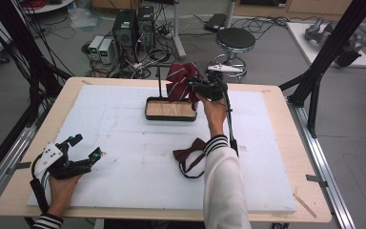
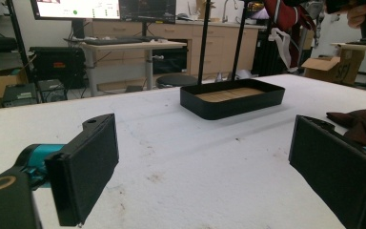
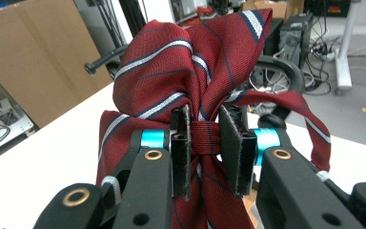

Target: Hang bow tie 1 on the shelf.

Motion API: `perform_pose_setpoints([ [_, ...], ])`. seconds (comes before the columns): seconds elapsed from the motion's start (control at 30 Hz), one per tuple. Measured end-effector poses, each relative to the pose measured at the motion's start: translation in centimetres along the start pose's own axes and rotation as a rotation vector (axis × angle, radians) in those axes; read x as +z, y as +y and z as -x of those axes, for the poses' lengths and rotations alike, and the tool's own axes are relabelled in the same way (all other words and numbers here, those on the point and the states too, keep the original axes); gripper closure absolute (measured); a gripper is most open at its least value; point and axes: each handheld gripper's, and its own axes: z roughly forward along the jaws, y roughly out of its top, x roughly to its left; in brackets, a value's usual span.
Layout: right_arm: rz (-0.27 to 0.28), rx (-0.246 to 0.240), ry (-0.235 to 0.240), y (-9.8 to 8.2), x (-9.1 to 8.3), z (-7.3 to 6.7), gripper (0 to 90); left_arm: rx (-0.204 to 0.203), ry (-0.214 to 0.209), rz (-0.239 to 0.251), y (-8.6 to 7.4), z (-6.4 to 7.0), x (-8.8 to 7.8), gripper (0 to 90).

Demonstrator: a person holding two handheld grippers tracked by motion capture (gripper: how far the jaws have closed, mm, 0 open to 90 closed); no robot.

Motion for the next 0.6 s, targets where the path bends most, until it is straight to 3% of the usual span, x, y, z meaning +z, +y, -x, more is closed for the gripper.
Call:
perform_pose_setpoints([
  [0.6, -0.045, -0.009, -0.015, -0.21, 0.09, 0.23, 75.0, 0.001, -0.002, 0.0, 0.0, 0.0, 0.0, 10.0],
])
